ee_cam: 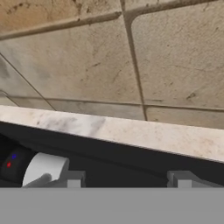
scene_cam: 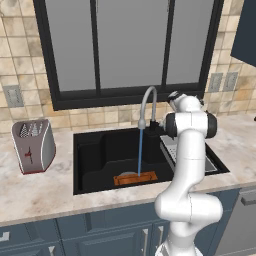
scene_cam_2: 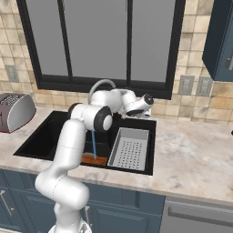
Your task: Turn on the sink faucet with hot water and rinse the cutting board for ten seconds, then turn off the faucet. Push the cutting board to reach the water if necessary.
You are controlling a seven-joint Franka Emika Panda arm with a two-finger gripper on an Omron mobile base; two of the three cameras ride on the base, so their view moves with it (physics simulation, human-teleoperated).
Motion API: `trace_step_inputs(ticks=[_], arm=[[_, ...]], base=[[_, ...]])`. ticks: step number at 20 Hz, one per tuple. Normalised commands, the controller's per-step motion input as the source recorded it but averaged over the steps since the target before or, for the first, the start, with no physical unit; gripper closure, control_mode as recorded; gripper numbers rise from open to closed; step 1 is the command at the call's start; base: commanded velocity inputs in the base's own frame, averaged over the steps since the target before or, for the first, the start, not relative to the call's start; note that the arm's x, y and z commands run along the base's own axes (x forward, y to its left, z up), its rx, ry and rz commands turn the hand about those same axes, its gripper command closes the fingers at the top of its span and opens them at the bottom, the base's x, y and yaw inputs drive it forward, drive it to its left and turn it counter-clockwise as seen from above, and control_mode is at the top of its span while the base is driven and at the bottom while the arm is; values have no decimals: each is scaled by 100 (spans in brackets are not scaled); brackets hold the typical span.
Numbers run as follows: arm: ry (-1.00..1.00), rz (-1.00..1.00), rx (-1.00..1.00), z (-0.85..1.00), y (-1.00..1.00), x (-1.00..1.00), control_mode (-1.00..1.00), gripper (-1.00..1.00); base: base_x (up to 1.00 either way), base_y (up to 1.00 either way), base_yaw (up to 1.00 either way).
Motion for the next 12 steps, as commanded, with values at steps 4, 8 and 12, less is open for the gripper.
trace_step_inputs(ticks=[4, 8, 12], arm=[[-2, 0, -2, 0, 47, -5, -100, -100], [-2, 0, -2, -2, 50, -8, -100, -100], [-1, 0, -1, -2, 44, -5, -100, -100]], base=[[0, 0, 0], [0, 0, 0], [0, 0, 0]])
